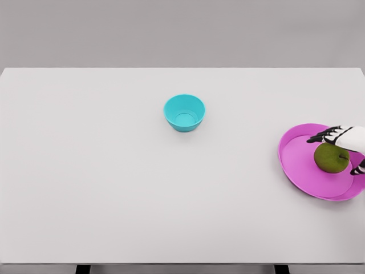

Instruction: Put the apple from the pink plate into the blue bowl with your right arm

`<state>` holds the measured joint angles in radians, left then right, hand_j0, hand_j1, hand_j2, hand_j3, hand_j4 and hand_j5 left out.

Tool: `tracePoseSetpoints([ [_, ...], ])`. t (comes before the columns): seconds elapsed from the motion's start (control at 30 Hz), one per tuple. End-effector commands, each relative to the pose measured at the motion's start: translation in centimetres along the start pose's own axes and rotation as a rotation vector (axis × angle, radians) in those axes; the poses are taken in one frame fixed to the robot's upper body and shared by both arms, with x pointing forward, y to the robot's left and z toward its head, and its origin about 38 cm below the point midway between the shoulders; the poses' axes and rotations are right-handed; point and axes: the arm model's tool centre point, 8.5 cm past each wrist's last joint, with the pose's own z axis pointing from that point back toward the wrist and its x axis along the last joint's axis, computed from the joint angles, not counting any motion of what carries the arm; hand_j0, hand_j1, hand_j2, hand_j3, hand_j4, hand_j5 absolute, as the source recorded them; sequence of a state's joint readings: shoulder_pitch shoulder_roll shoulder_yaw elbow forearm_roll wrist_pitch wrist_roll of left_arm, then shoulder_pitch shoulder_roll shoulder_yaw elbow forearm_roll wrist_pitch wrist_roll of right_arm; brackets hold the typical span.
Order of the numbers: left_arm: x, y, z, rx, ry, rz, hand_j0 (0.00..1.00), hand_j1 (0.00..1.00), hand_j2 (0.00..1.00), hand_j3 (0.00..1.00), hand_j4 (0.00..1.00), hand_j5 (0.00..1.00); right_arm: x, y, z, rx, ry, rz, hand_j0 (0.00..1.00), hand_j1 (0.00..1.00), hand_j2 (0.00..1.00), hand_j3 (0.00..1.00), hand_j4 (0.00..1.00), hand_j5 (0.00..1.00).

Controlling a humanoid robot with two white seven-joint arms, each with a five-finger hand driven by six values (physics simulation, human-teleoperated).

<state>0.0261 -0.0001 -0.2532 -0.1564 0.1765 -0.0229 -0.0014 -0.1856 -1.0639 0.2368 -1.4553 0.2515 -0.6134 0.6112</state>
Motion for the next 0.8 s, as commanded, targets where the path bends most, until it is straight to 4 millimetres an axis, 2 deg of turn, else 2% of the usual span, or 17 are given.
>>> tracePoseSetpoints([
  [0.0,0.00,0.00,0.00,0.000,0.000,0.000,1.00,1.00,1.00,1.00,1.00,1.00,-0.17,0.27,-0.05,0.003,0.003,-0.012,1.00,1.00,1.00,1.00,1.00,1.00],
  [0.27,0.00,0.00,0.00,0.000,0.000,0.000,1.00,1.00,1.00,1.00,1.00,1.00,-0.50,0.79,-0.10,0.020,0.013,-0.018,1.00,1.00,1.00,1.00,1.00,1.00],
  [0.77,0.00,0.00,0.00,0.000,0.000,0.000,1.00,1.00,1.00,1.00,1.00,1.00,-0.44,0.59,-0.86,0.022,0.012,-0.003,1.00,1.00,1.00,1.00,1.00,1.00],
])
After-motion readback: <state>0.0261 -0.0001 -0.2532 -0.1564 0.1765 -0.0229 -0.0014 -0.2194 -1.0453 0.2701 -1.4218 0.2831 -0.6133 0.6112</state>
